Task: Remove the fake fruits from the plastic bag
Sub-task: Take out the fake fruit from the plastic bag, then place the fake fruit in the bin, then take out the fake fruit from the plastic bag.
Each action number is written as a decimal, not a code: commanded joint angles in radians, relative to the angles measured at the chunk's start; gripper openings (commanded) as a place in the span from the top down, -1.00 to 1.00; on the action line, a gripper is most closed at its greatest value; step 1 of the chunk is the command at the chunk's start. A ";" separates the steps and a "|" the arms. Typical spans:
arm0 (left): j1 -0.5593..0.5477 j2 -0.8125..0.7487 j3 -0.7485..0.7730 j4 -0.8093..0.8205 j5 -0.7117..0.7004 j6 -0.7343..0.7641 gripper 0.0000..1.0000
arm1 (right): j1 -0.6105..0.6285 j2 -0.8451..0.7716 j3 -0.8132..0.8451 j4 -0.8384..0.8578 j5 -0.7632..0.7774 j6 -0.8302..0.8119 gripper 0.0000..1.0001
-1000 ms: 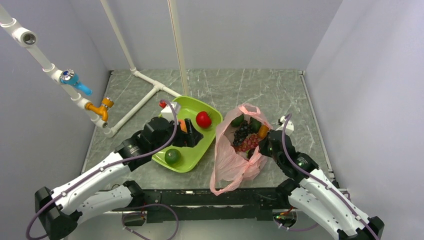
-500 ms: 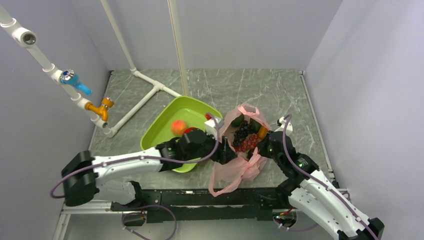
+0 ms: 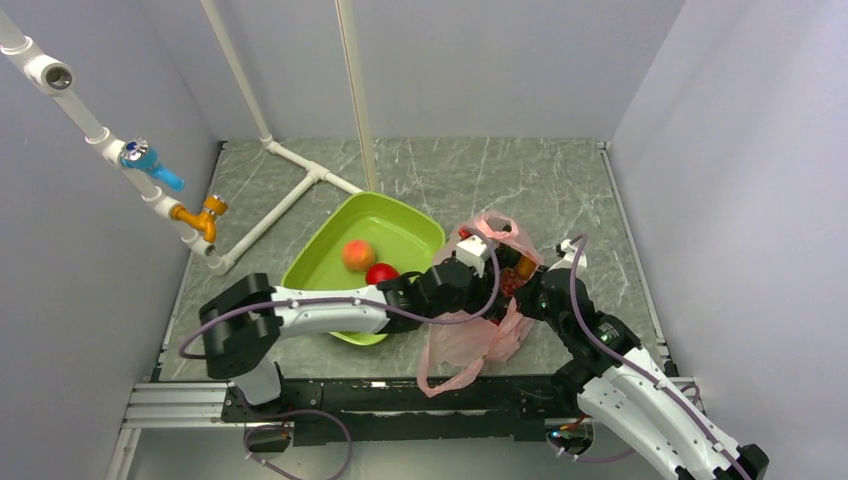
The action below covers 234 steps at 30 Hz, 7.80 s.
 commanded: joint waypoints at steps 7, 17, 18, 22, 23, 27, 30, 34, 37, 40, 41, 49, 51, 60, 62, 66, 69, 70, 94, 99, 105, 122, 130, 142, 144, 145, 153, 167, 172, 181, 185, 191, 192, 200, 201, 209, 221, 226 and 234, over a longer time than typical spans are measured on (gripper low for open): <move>-0.037 0.210 0.200 -0.045 -0.268 0.174 -0.22 | 0.000 -0.020 0.005 0.017 -0.003 0.001 1.00; 0.020 0.305 0.293 -0.208 -0.278 0.172 -0.21 | -0.001 -0.024 0.003 0.017 0.006 0.005 1.00; 0.029 0.308 0.294 -0.232 -0.276 0.162 -0.22 | -0.001 -0.023 0.002 0.016 0.007 0.006 1.00; 0.061 0.335 0.315 -0.289 -0.254 0.145 -0.37 | 0.000 -0.027 -0.004 0.020 0.003 0.006 1.00; 0.068 0.350 0.335 -0.317 -0.245 0.140 -0.43 | -0.001 -0.029 -0.005 0.023 0.003 0.006 1.00; 0.087 0.409 0.390 -0.386 -0.218 0.127 -0.50 | -0.001 -0.024 0.000 0.020 0.005 0.005 1.00; 0.091 0.428 0.401 -0.375 -0.179 0.141 -0.43 | -0.001 -0.023 -0.002 0.020 0.004 0.004 1.00; 0.092 0.479 0.457 -0.429 -0.155 0.137 -0.34 | -0.002 -0.022 0.000 0.020 0.004 0.005 1.00; 0.092 0.497 0.467 -0.440 -0.140 0.141 -0.16 | -0.001 -0.023 0.000 0.019 0.004 0.004 1.00; 0.092 0.487 0.477 -0.451 -0.120 0.160 0.19 | 0.000 -0.021 -0.002 0.022 0.003 0.004 1.00; 0.092 0.479 0.485 -0.460 -0.116 0.166 0.34 | -0.002 -0.020 -0.002 0.022 0.004 0.005 1.00; 0.092 0.341 0.504 -0.467 -0.068 0.184 0.90 | 0.000 -0.012 -0.007 0.027 0.006 0.008 1.00; 0.092 0.314 0.520 -0.480 -0.038 0.181 0.96 | 0.000 -0.013 -0.007 0.026 0.007 0.008 1.00; 0.092 0.176 0.480 -0.465 0.047 0.148 1.00 | 0.000 -0.017 -0.007 0.024 0.021 0.014 1.00; 0.092 0.154 0.481 -0.472 0.073 0.141 1.00 | 0.001 -0.020 -0.009 0.023 0.023 0.014 1.00; 0.092 0.107 0.470 -0.476 0.135 0.114 1.00 | -0.001 -0.018 -0.007 0.023 0.027 0.016 1.00; 0.092 0.066 0.447 -0.459 0.189 0.096 1.00 | 0.000 -0.016 -0.005 0.022 0.030 0.017 1.00; 0.092 0.054 0.435 -0.449 0.219 0.090 1.00 | 0.000 -0.015 -0.002 0.021 0.030 0.015 1.00; -0.024 0.101 0.265 -0.450 0.206 0.194 1.00 | 0.000 0.007 0.118 0.139 -0.003 -0.069 1.00; -0.042 -0.030 0.177 -0.407 0.168 0.173 1.00 | -0.001 0.034 0.122 0.113 0.051 -0.051 1.00; -0.043 -0.092 0.368 -0.588 0.086 0.209 1.00 | -0.002 0.049 0.026 0.146 -0.003 -0.011 1.00; -0.023 -0.235 0.701 -0.858 -0.178 0.316 1.00 | -0.001 0.014 -0.005 0.119 0.035 -0.003 1.00; 0.137 -0.420 0.522 -0.986 -0.268 0.249 1.00 | -0.002 0.012 0.010 0.100 0.060 -0.013 1.00; 0.443 -0.432 0.089 -0.872 -0.201 0.101 1.00 | -0.001 -0.004 0.024 0.067 0.052 -0.019 1.00; 0.475 -0.399 0.066 -0.858 -0.210 0.087 1.00 | -0.002 -0.008 0.027 0.064 0.048 -0.021 1.00; 0.484 -0.381 0.061 -0.856 -0.224 0.083 1.00 | -0.001 -0.009 0.029 0.062 0.045 -0.024 1.00; 0.525 -0.289 0.048 -0.850 -0.135 0.041 0.37 | -0.001 -0.031 0.038 0.059 0.046 -0.039 1.00; 0.509 -0.573 -0.023 -0.584 0.308 -0.001 -0.64 | 0.000 -0.056 0.055 0.002 -0.067 -0.024 1.00; 0.285 -0.611 -0.008 -0.462 0.237 0.040 -0.62 | 0.000 -0.023 0.051 0.079 -0.168 -0.069 1.00; -0.037 -0.477 -0.043 -0.250 -0.069 0.056 -0.26 | 0.001 -0.051 0.031 0.145 -0.242 -0.097 1.00; -0.080 -0.294 0.070 -0.305 -0.180 0.079 -0.26 | 0.000 -0.092 0.027 0.137 -0.226 -0.090 1.00; -0.063 -0.020 0.209 -0.324 -0.245 0.055 -0.09 | 0.000 -0.091 0.030 0.125 -0.218 -0.093 1.00; -0.060 0.042 0.263 -0.349 -0.258 0.052 -0.05 | 0.001 -0.089 0.031 0.123 -0.217 -0.093 1.00; 0.024 0.208 0.374 -0.420 -0.281 0.000 0.10 | 0.000 -0.086 0.019 0.072 -0.162 -0.046 1.00; 0.035 0.221 0.374 -0.418 -0.280 -0.002 0.10 | 0.000 -0.086 0.016 0.073 -0.159 -0.041 1.00; 0.101 0.324 0.428 -0.412 -0.284 0.006 0.07 | 0.001 -0.082 0.020 0.070 -0.124 -0.017 1.00; 0.147 0.478 0.530 -0.401 -0.299 0.014 -0.59 | 0.000 -0.060 0.017 0.082 -0.096 -0.015 1.00; 0.171 0.531 0.566 -0.421 -0.286 0.022 -0.60 | 0.001 -0.058 0.012 0.090 -0.096 -0.014 1.00; 0.179 0.501 0.542 -0.374 -0.207 0.108 0.05 | -0.001 -0.064 0.011 0.077 -0.086 -0.009 1.00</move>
